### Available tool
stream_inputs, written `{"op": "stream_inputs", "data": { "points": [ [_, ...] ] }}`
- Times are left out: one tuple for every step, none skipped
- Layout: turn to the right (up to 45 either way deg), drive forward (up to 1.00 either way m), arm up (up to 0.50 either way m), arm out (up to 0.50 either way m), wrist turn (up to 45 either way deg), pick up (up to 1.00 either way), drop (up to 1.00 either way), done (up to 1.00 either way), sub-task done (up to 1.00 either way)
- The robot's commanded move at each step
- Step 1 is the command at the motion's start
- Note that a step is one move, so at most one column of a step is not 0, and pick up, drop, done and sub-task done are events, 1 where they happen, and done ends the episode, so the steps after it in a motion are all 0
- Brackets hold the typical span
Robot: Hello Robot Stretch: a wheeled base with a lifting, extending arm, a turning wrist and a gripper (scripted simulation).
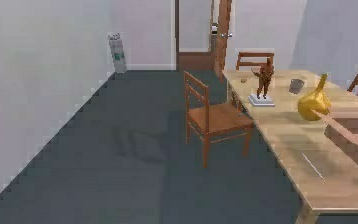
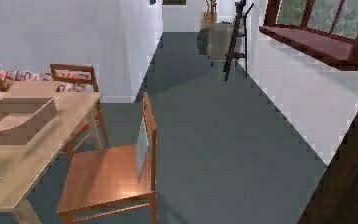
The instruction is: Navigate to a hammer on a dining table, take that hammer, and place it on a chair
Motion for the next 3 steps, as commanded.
{"op": "stream_inputs", "data": {
  "points": [
    [-15.0, 0.00, 0.00, 0.00, 0.0, 0.00, 0.00, 0.00, 0.00],
    [0.0, 0.15, 0.00, 0.00, 0.0, 0.00, 0.00, 0.00, 0.00],
    [-6.0, 0.00, 0.00, 0.00, 0.0, 0.00, 0.00, 0.00, 0.00]
  ]
}}
